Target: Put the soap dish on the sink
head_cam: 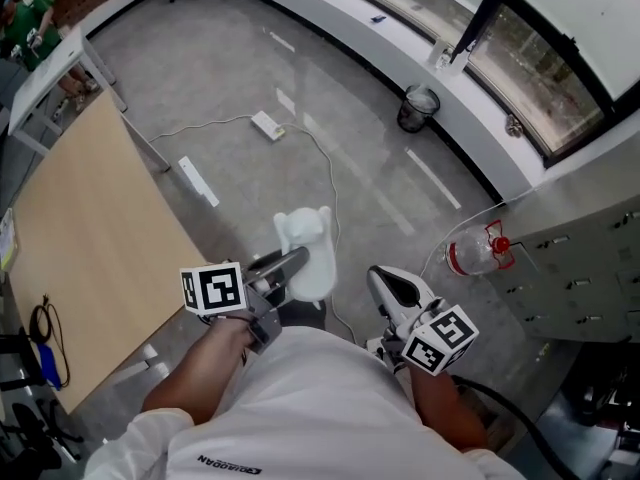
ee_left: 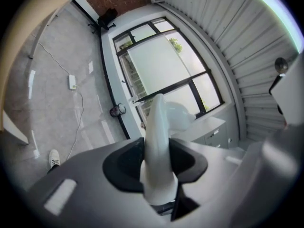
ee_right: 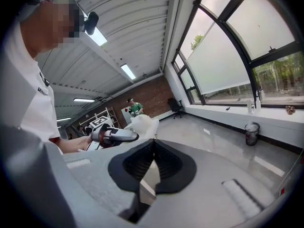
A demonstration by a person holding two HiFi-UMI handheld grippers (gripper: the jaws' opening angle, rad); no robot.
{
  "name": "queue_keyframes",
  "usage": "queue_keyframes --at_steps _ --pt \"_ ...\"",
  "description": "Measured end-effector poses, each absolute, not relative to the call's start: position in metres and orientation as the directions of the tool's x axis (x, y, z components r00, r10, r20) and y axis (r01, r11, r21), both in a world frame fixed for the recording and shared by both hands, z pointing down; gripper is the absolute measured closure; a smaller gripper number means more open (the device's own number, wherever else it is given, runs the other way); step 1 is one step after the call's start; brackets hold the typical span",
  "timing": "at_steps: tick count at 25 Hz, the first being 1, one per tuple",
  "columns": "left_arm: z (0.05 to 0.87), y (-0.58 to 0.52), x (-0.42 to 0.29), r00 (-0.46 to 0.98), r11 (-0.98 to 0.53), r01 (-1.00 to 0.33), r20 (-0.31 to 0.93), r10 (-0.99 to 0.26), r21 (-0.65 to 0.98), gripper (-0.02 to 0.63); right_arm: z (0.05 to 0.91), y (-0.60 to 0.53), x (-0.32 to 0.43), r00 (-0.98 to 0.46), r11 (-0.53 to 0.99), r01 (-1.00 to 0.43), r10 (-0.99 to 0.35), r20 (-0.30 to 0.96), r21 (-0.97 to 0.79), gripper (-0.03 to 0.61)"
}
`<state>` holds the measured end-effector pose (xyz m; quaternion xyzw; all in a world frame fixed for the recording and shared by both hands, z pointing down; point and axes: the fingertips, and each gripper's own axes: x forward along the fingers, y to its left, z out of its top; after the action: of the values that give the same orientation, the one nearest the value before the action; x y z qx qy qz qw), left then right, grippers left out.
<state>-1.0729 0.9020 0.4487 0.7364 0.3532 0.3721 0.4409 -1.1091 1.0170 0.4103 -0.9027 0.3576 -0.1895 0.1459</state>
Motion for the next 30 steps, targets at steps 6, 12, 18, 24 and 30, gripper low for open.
queue_keyframes --at_steps 6,12,18,24,30 --pt "0.445 0.905 -0.986 0.509 -0.342 0.2 0.201 0.837 0.918 0.465 0.408 1.021 -1.015 0.646 -0.691 -0.618 -0.718 0.259 -0.374 0.577" --pt "0.428 0.877 -0.919 0.571 -0.364 0.206 0.191 0.799 0.908 0.465 0.392 0.991 -0.932 0.604 -0.639 -0.677 -0.766 0.221 -0.364 0.577" --pt "0.427 0.847 -0.88 0.644 -0.383 0.16 0.198 0.739 0.91 0.465 0.391 0.957 -0.872 0.529 -0.565 -0.743 -0.824 0.203 -0.36 0.577" --pt "0.45 0.82 -0.826 0.712 -0.401 0.082 0.228 0.665 0.913 0.465 0.41 0.938 -0.799 0.46 -0.498 -0.777 -0.867 0.194 -0.384 0.577" --pt "0.438 0.804 -0.74 0.783 -0.439 0.072 0.221 0.581 0.896 0.466 0.422 0.919 -0.705 0.353 -0.396 -0.825 -0.918 0.179 -0.404 0.577"
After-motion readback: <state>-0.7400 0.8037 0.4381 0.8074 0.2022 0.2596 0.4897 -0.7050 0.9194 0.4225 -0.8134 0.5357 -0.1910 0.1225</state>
